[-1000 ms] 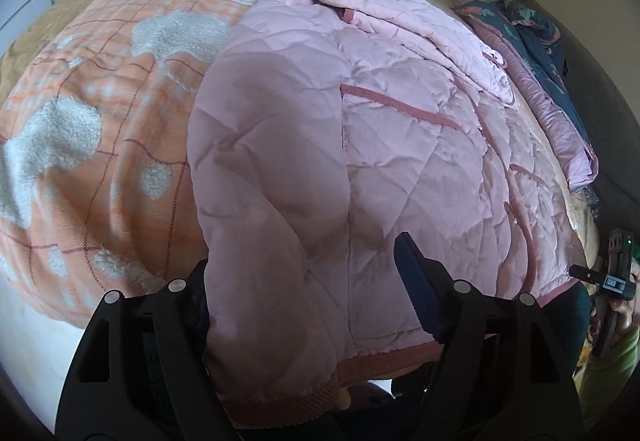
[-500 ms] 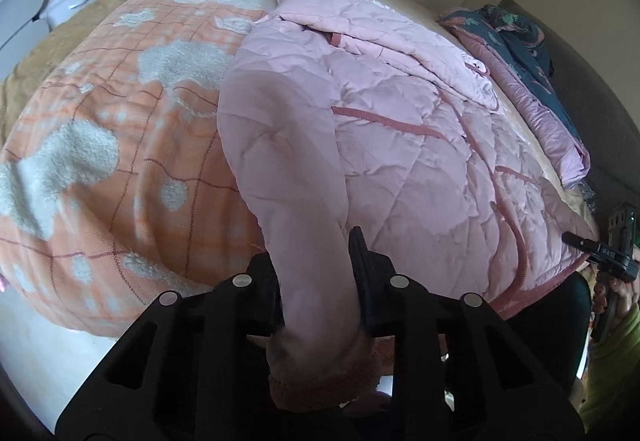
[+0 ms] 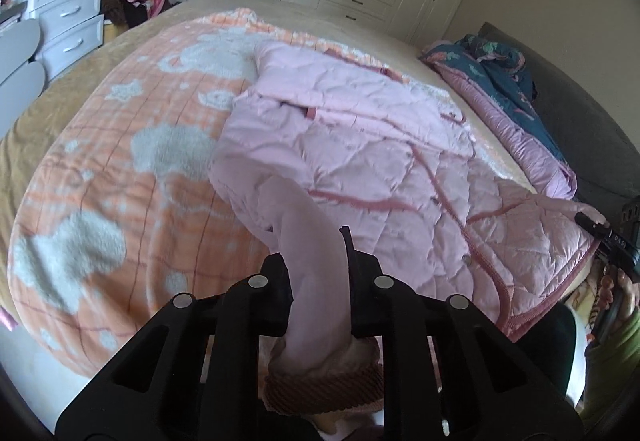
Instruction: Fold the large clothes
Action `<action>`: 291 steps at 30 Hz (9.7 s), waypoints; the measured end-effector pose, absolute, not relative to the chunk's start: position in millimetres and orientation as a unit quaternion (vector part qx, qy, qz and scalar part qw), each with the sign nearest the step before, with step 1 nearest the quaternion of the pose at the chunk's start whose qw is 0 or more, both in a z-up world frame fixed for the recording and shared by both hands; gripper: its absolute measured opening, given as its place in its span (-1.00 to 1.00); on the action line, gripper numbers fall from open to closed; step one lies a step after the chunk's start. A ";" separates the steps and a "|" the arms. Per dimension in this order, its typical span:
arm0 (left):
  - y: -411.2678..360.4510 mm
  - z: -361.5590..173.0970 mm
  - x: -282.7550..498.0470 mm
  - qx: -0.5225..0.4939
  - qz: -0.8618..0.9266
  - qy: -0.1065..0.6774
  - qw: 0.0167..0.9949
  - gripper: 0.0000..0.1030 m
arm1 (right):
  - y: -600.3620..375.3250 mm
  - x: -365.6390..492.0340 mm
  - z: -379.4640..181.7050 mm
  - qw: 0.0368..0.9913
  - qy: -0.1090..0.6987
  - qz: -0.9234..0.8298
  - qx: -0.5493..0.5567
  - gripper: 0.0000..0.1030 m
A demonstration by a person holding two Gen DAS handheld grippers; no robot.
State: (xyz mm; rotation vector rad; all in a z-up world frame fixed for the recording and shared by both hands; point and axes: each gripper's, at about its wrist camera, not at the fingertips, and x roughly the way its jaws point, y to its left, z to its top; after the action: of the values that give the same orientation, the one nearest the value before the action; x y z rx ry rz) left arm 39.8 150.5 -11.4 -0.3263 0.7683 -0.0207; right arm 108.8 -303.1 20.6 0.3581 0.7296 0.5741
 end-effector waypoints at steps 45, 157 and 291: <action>185.2 102.2 132.4 -0.187 0.022 0.256 0.948 -0.80 | -297.0 207.1 120.1 0.890 0.265 0.280 0.242 -0.65; 199.8 -15.5 301.1 -0.109 0.079 0.322 0.937 -0.72 | -224.5 393.8 -36.8 0.928 0.337 0.159 0.029 -0.67; 226.8 -102.4 312.1 -0.409 0.073 0.351 0.839 0.84 | -238.7 401.9 -122.2 0.830 0.382 0.141 0.381 0.65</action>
State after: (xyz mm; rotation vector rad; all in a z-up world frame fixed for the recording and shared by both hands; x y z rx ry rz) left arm 312.1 226.8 -102.4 -0.8642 0.7416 0.1545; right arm 401.9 -238.7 -122.2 0.8072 0.8098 0.2997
